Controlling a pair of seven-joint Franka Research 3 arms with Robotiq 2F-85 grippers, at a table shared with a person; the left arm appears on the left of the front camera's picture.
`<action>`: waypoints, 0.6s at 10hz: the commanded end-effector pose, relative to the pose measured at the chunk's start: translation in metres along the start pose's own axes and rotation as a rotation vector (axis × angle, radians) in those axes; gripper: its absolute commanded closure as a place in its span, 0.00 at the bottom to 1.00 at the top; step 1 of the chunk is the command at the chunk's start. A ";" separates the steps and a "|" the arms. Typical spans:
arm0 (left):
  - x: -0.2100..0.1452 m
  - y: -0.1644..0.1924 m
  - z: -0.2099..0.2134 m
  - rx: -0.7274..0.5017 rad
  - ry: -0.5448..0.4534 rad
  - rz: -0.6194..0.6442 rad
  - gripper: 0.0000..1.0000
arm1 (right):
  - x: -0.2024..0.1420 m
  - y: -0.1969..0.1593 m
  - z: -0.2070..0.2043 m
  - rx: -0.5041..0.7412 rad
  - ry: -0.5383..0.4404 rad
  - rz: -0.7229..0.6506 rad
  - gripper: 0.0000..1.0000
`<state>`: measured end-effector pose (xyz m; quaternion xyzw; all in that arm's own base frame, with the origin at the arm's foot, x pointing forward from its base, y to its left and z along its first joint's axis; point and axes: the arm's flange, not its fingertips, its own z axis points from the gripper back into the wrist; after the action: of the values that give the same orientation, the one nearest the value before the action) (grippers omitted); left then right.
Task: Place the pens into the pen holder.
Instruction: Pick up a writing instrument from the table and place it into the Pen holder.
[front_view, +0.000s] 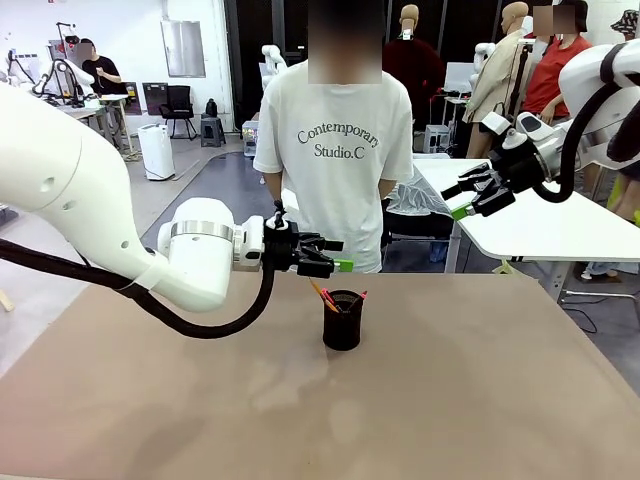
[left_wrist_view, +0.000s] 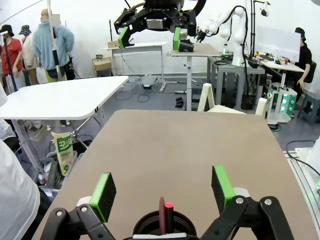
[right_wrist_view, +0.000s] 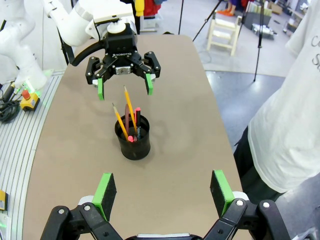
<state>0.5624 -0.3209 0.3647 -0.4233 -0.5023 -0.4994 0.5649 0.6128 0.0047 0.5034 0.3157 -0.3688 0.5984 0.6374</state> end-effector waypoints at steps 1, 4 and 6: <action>0.001 0.000 0.001 0.007 -0.007 0.005 0.00 | 0.001 0.001 0.000 -0.001 0.001 0.003 0.00; 0.001 0.000 0.001 0.007 -0.007 0.005 0.00 | 0.001 0.001 0.000 -0.001 0.001 0.003 0.00; 0.009 -0.001 0.015 -0.004 0.035 0.015 0.00 | 0.001 0.001 0.000 -0.001 0.001 0.003 0.00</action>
<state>0.5628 -0.3188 0.3665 -0.4222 -0.4996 -0.5005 0.5671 0.6128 0.0047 0.5034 0.3157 -0.3688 0.5984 0.6374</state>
